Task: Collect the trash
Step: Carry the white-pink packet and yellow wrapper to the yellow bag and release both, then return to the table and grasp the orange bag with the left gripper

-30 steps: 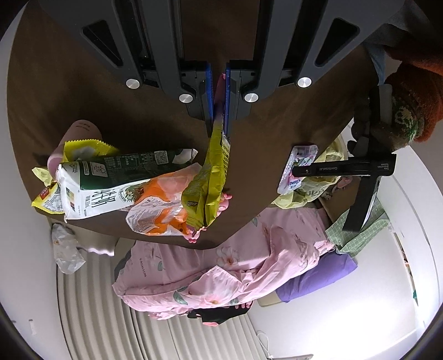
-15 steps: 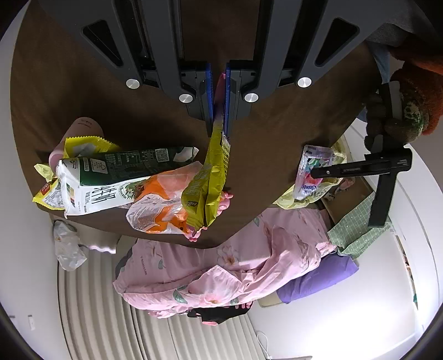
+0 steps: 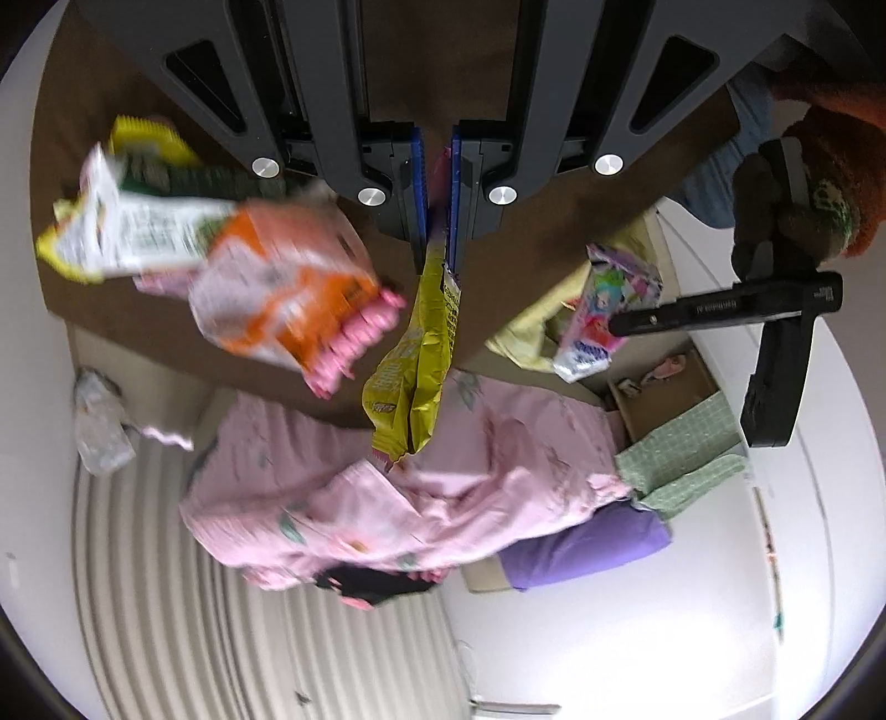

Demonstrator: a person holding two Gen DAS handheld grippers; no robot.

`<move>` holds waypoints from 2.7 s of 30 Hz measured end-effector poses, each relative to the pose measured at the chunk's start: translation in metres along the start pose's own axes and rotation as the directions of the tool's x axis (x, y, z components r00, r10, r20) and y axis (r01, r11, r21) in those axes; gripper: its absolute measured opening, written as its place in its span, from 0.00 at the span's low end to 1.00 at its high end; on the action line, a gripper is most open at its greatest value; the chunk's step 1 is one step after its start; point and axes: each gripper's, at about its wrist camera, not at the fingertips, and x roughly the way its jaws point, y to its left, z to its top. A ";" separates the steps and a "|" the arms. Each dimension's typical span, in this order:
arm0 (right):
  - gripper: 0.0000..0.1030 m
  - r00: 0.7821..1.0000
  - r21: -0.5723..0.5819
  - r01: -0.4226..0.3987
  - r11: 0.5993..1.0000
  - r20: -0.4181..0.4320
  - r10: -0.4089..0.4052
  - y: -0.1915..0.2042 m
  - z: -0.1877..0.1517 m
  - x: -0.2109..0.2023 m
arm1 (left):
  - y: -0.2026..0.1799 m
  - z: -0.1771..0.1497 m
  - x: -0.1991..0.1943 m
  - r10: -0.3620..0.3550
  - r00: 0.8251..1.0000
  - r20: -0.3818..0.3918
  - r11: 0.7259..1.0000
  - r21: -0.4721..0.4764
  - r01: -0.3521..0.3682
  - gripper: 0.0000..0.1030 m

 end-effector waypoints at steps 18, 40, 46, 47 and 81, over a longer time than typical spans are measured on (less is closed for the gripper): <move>0.08 0.982 -0.124 -0.187 0.975 -0.034 0.184 0.075 0.070 0.070 | 0.097 0.019 -0.054 0.087 0.989 0.121 0.984 -0.162 -0.067 0.09; 0.08 0.880 -0.036 -0.341 0.939 -0.364 0.305 0.129 0.060 0.264 | 0.180 0.015 0.026 -0.003 0.999 -0.049 0.963 -0.270 -0.010 0.09; 0.08 0.854 -0.022 -0.313 0.949 -0.443 0.272 0.126 0.044 0.283 | 0.186 -0.003 0.045 0.013 0.992 -0.128 0.961 -0.273 -0.048 0.09; 0.08 0.852 -0.028 -0.309 0.951 -0.453 0.263 0.127 0.043 0.285 | 0.187 -0.006 0.046 0.016 0.990 -0.138 0.963 -0.266 -0.052 0.09; 0.35 0.986 -0.100 -0.094 0.991 -0.148 0.079 0.060 0.053 0.109 | 0.080 0.037 -0.037 0.063 0.992 0.112 0.996 -0.074 -0.055 0.40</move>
